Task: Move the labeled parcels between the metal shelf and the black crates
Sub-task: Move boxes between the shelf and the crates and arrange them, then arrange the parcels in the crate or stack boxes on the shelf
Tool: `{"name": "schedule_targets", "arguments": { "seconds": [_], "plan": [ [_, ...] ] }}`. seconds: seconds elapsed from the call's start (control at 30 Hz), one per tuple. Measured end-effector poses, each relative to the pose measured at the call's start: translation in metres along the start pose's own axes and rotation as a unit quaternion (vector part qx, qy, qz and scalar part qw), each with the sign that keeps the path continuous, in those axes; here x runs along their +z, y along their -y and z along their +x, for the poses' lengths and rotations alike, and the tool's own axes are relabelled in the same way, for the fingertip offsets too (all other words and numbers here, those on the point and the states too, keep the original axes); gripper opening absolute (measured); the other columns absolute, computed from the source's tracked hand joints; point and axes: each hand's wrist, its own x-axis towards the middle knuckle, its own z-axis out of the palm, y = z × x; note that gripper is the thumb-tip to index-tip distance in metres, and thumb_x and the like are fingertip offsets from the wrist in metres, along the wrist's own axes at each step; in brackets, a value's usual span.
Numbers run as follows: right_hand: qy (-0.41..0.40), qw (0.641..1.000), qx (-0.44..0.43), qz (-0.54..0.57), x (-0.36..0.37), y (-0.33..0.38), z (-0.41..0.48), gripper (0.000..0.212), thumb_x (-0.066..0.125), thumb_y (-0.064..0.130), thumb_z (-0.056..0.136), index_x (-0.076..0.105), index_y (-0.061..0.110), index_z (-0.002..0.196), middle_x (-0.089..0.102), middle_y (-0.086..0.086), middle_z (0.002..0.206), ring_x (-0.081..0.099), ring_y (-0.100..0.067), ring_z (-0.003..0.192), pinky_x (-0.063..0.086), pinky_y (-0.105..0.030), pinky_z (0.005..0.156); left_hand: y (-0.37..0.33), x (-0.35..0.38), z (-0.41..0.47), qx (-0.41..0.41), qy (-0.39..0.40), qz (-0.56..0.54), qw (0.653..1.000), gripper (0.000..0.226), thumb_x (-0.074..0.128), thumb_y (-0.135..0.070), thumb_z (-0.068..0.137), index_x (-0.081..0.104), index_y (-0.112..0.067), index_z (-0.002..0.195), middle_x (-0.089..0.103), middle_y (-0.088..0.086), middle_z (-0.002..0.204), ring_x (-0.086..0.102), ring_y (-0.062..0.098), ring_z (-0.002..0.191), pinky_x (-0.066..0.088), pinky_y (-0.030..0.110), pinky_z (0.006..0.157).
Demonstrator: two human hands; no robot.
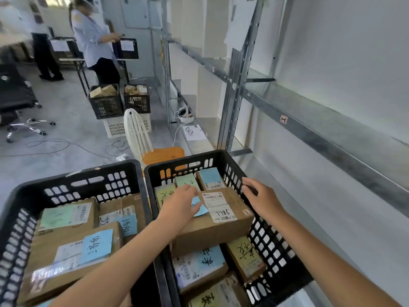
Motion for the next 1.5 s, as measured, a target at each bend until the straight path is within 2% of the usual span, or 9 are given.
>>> {"name": "schedule_targets", "arguments": {
  "seconds": [0.17,0.43,0.63,0.93,1.13,1.3,1.37,1.43,1.5],
  "plan": [
    [-0.066,0.995,-0.035,-0.067,-0.041,0.03,-0.038,0.045,0.05,0.037,0.103,0.049,0.025,0.146,0.05,0.007,0.149,0.045,-0.01,0.136,0.03,-0.024,0.108,-0.046,-0.027,0.022,0.11,-0.024,-0.019,0.994,0.038,0.047,-0.031,0.102,0.048,-0.017,0.138,0.047,-0.002,0.143,0.048,0.016,0.127,0.038,0.032,0.107],
    [-0.154,0.974,-0.032,-0.164,-0.093,0.06,-0.117,0.047,0.05,0.035,0.104,0.045,0.022,0.148,0.047,0.002,0.152,0.043,-0.014,0.139,0.028,-0.023,0.11,-0.107,-0.04,0.009,0.279,-0.029,-0.028,0.96,0.05,0.047,-0.033,0.102,0.038,-0.015,0.148,0.033,0.002,0.157,0.024,0.017,0.146,0.018,0.029,0.118],
    [-0.234,0.951,0.007,-0.2,-0.106,0.081,-0.175,0.053,0.049,0.043,0.102,0.04,0.025,0.151,0.042,0.003,0.156,0.039,-0.016,0.142,0.028,-0.027,0.112,-0.157,-0.057,-0.024,0.408,-0.046,-0.041,0.911,0.053,0.045,-0.032,0.103,0.034,-0.012,0.151,0.027,0.004,0.161,0.021,0.018,0.149,0.01,0.031,0.121],
    [-0.311,0.919,0.072,-0.231,-0.149,0.113,-0.278,0.05,0.05,0.038,0.103,0.039,0.022,0.15,0.045,0.001,0.152,0.043,-0.018,0.137,0.036,-0.028,0.104,-0.229,-0.074,-0.075,0.518,-0.063,-0.146,0.84,0.051,0.057,-0.025,0.098,0.045,-0.005,0.143,0.044,0.01,0.15,0.039,0.024,0.139,0.031,0.031,0.114],
    [-0.388,0.884,0.106,-0.239,-0.184,0.125,-0.33,0.051,0.049,0.038,0.103,0.039,0.023,0.151,0.043,0.003,0.154,0.039,-0.015,0.14,0.032,-0.027,0.105,-0.279,-0.092,-0.085,0.552,-0.032,-0.202,0.808,0.046,0.054,-0.019,0.097,0.045,-0.011,0.141,0.053,0.008,0.137,0.048,0.023,0.125,0.034,0.023,0.096],
    [-0.408,0.88,0.154,-0.19,-0.208,0.127,-0.34,0.06,0.047,0.044,0.103,0.028,0.021,0.156,0.031,0.001,0.162,0.029,-0.019,0.148,0.024,-0.027,0.107,-0.311,-0.106,-0.072,0.427,0.05,-0.274,0.86,0.051,0.048,-0.025,0.1,0.037,-0.008,0.147,0.048,0.009,0.143,0.051,0.02,0.115,0.035,0.016,0.085],
    [-0.415,0.88,0.165,-0.164,-0.217,0.13,-0.33,0.064,0.044,0.048,0.103,0.025,0.021,0.158,0.028,0.003,0.164,0.027,-0.018,0.149,0.024,-0.03,0.112,-0.322,-0.109,-0.063,0.392,0.091,-0.308,0.862,0.052,0.046,-0.026,0.101,0.034,-0.008,0.149,0.051,0.005,0.13,0.052,0.009,0.087,0.035,-0.001,0.059],
    [-0.424,0.879,0.176,-0.127,-0.227,0.132,-0.317,0.067,0.04,0.054,0.102,0.023,0.022,0.159,0.029,0.003,0.163,0.029,-0.02,0.149,0.026,-0.036,0.115,-0.333,-0.111,-0.058,0.369,0.098,-0.343,0.858,0.045,0.038,-0.025,0.103,0.04,-0.005,0.143,0.053,-0.003,0.11,0.047,0.001,0.07,0.033,-0.001,0.043],
    [-0.429,0.88,0.186,-0.083,-0.233,0.133,-0.301,0.071,0.033,0.06,0.102,0.02,0.021,0.159,0.028,0.001,0.164,0.029,-0.022,0.149,0.026,-0.04,0.116,-0.345,-0.112,-0.055,0.346,0.107,-0.382,0.85,0.043,0.027,-0.028,0.106,0.048,-0.003,0.134,0.058,-0.001,0.103,0.054,0.01,0.078,0.042,0.005,0.057]
  ]
}}
